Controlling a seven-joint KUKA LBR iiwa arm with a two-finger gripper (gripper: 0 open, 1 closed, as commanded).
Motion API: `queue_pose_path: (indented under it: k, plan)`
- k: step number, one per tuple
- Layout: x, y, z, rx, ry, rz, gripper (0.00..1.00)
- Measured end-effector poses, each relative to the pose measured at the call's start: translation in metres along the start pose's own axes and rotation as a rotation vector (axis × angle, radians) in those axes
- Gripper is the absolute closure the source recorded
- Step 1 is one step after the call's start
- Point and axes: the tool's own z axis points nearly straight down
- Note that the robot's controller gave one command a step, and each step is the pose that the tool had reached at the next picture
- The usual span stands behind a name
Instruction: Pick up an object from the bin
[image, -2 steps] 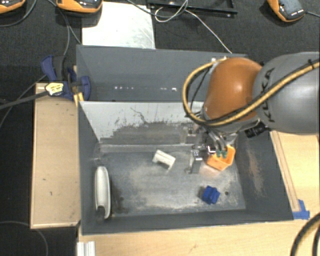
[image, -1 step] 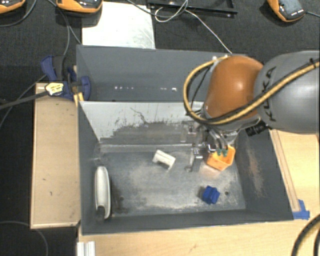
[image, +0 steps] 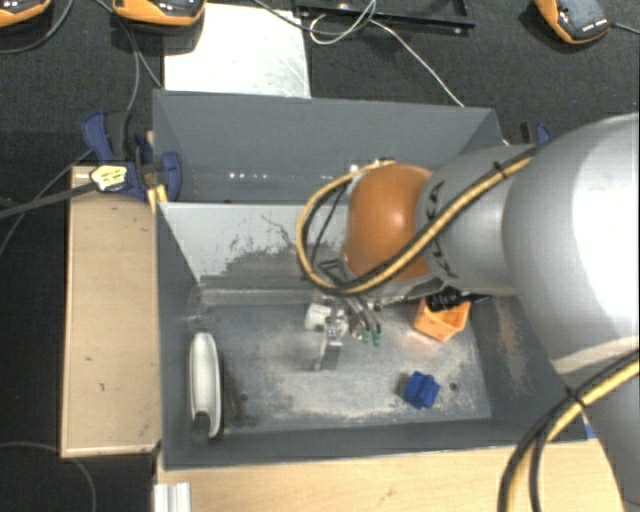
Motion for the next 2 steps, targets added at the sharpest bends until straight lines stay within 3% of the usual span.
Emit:
queue_pose_path:
  k: [1,2]
  plan:
    - [-0.012,-0.002,-0.075,-0.002,-0.021,0.028,0.00]
    - [-0.003,-0.016,-0.033,0.001,0.002,0.322,0.00]
